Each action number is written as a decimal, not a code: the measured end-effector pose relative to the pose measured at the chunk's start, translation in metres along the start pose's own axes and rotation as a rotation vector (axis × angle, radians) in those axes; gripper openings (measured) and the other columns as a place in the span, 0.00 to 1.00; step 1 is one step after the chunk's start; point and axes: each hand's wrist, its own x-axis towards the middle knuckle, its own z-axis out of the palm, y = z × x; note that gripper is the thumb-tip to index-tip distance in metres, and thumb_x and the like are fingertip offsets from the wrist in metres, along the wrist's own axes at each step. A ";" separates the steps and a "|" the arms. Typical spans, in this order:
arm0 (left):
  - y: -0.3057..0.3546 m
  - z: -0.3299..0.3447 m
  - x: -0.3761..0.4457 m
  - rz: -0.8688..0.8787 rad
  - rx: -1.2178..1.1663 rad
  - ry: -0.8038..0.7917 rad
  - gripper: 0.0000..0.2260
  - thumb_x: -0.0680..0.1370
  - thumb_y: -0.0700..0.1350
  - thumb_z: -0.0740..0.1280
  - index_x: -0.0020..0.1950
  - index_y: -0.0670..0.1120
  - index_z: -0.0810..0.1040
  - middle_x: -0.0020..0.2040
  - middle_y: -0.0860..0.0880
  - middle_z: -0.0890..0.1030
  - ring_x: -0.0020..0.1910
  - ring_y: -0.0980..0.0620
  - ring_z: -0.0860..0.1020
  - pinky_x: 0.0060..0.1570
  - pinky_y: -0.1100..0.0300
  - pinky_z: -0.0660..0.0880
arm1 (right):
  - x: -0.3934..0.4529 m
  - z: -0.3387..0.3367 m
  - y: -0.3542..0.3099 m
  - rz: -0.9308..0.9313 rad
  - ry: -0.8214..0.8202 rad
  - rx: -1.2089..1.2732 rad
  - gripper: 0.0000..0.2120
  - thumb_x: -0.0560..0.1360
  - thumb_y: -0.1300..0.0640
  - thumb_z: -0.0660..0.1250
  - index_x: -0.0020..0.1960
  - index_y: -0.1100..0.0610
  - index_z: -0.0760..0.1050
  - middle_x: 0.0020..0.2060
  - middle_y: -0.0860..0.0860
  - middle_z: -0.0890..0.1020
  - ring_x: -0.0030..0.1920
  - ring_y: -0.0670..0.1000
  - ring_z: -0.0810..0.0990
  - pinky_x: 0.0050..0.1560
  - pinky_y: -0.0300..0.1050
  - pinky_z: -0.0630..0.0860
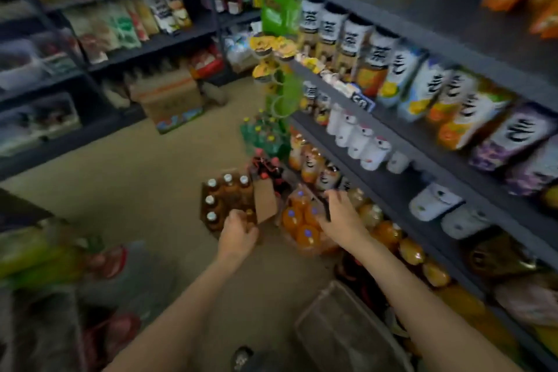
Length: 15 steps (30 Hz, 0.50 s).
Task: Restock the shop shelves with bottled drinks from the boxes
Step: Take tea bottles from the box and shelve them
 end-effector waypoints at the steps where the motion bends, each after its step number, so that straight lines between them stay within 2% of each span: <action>1: -0.018 -0.022 0.008 -0.060 0.002 -0.005 0.13 0.75 0.37 0.66 0.57 0.39 0.70 0.56 0.40 0.76 0.56 0.41 0.76 0.53 0.54 0.71 | 0.011 0.016 -0.015 -0.004 -0.057 -0.033 0.24 0.77 0.55 0.62 0.70 0.59 0.59 0.66 0.58 0.64 0.66 0.58 0.66 0.63 0.49 0.66; 4: -0.064 -0.070 0.037 -0.203 0.022 0.018 0.14 0.76 0.38 0.65 0.60 0.38 0.69 0.57 0.39 0.76 0.57 0.41 0.75 0.53 0.52 0.71 | 0.047 0.051 -0.051 -0.033 -0.152 -0.064 0.26 0.76 0.55 0.62 0.70 0.60 0.58 0.69 0.59 0.62 0.69 0.59 0.63 0.66 0.49 0.64; 7: -0.094 -0.091 0.063 -0.278 0.025 0.042 0.15 0.76 0.40 0.66 0.61 0.38 0.69 0.56 0.39 0.77 0.55 0.42 0.76 0.54 0.51 0.72 | 0.086 0.073 -0.069 -0.025 -0.213 -0.087 0.23 0.76 0.57 0.62 0.68 0.60 0.60 0.69 0.58 0.63 0.68 0.58 0.64 0.63 0.45 0.64; 12: -0.110 -0.102 0.124 -0.210 0.078 0.025 0.15 0.75 0.38 0.66 0.61 0.44 0.70 0.53 0.44 0.76 0.48 0.49 0.76 0.50 0.53 0.76 | 0.175 0.123 -0.076 0.053 -0.322 -0.070 0.22 0.75 0.56 0.65 0.66 0.59 0.64 0.65 0.59 0.68 0.63 0.59 0.70 0.59 0.47 0.68; 14: -0.110 -0.105 0.161 -0.187 0.111 0.019 0.16 0.75 0.38 0.66 0.61 0.45 0.70 0.52 0.45 0.75 0.46 0.51 0.75 0.46 0.59 0.73 | 0.218 0.147 -0.080 0.059 -0.366 -0.086 0.22 0.75 0.57 0.65 0.66 0.61 0.63 0.64 0.60 0.68 0.63 0.60 0.69 0.58 0.47 0.68; 15: -0.110 -0.105 0.181 -0.188 0.113 0.019 0.16 0.75 0.37 0.66 0.61 0.44 0.70 0.52 0.45 0.75 0.45 0.52 0.74 0.45 0.60 0.71 | 0.238 0.157 -0.083 0.059 -0.381 -0.104 0.23 0.75 0.57 0.64 0.67 0.61 0.62 0.65 0.61 0.67 0.65 0.61 0.68 0.61 0.48 0.67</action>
